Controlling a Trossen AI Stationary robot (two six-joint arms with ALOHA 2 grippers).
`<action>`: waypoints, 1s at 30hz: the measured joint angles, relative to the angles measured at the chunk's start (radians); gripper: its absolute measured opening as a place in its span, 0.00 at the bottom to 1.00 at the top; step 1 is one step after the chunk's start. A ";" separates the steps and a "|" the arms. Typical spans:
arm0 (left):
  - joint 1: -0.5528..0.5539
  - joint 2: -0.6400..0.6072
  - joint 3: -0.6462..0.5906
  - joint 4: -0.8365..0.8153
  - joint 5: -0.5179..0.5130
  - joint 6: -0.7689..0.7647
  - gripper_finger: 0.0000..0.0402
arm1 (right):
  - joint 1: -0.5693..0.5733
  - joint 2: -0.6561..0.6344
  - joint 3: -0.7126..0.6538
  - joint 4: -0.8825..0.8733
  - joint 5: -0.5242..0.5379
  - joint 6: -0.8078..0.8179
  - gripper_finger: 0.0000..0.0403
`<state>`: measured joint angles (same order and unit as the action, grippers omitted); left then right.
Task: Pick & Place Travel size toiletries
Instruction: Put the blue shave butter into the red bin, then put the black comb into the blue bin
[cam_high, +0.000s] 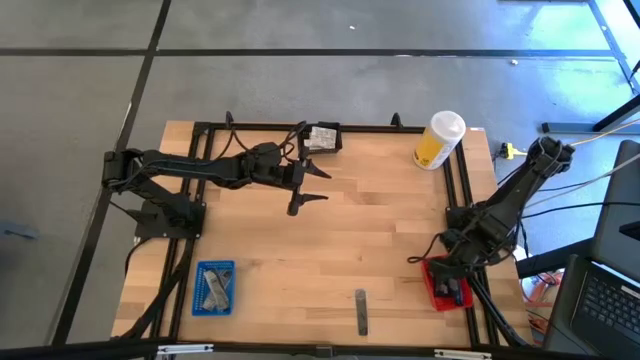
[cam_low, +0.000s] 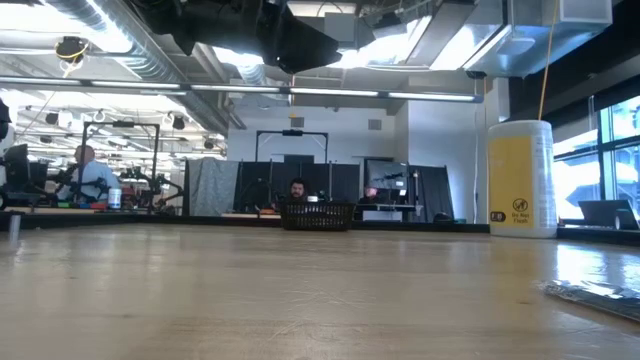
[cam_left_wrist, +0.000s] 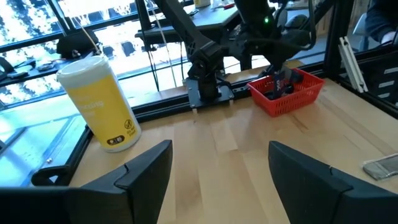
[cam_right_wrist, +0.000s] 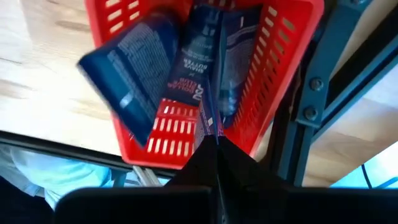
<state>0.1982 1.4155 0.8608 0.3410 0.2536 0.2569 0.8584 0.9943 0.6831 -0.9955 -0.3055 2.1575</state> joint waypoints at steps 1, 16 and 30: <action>0.000 0.000 0.000 0.000 0.000 0.000 0.64 | -0.003 0.000 -0.012 0.013 -0.005 -0.009 0.00; 0.000 0.000 0.000 0.000 0.001 0.000 0.65 | -0.076 0.000 -0.063 0.022 -0.027 -0.105 0.10; 0.000 0.000 0.000 0.000 0.001 0.000 0.65 | -0.076 -0.014 0.035 -0.124 -0.106 -0.157 0.30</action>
<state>0.1982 1.4155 0.8604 0.3408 0.2550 0.2565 0.7821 0.9799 0.7183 -1.1191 -0.4112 2.0002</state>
